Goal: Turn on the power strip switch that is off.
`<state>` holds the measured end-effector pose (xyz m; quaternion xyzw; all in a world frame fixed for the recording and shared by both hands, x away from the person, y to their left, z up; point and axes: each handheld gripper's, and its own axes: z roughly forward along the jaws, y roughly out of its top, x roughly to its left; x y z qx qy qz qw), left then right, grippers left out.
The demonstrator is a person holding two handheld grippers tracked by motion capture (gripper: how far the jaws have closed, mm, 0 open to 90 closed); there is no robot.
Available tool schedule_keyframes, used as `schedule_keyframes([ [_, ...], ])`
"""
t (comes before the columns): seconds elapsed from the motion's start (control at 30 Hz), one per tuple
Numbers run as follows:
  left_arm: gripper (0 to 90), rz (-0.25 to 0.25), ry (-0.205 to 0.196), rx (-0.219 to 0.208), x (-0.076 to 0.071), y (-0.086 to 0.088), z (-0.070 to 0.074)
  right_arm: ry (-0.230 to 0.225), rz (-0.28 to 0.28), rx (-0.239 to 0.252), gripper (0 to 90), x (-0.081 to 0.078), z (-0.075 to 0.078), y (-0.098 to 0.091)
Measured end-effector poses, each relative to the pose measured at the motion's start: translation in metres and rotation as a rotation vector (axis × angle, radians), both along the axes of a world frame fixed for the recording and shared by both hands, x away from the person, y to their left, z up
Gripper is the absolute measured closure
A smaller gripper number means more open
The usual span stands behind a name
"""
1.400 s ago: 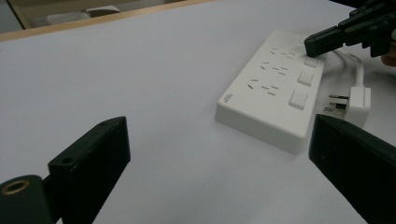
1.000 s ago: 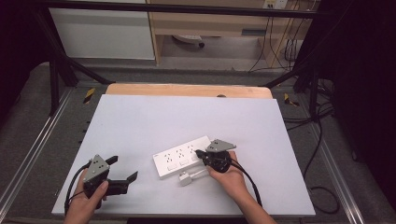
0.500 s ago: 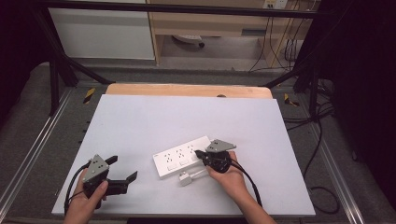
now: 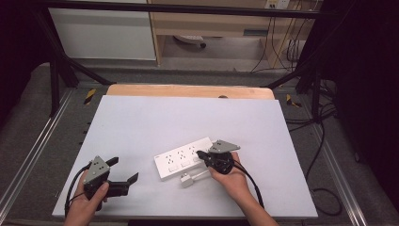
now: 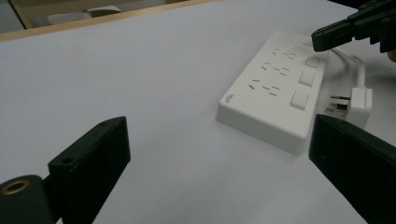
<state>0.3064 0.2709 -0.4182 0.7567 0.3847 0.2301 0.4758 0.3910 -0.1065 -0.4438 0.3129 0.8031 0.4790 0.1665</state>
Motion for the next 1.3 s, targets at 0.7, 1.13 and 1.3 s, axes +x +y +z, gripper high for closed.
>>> schedule_keyframes([
  [0.7, 5.5, 0.001, 0.000, 0.000, 0.000, 0.000, 0.000, -0.037, -0.008, 0.101, 59.6, -0.009, 0.034, -0.012],
  [1.13, 5.5, 0.003, 0.001, -0.001, 0.000, 0.001, 0.000, -0.047, -0.013, 0.117, 26.4, -0.008, 0.043, -0.014],
  [1.3, 5.4, 0.009, 0.001, -0.003, 0.000, 0.001, 0.000, -0.053, -0.030, 0.119, 13.8, -0.009, 0.046, -0.016],
])
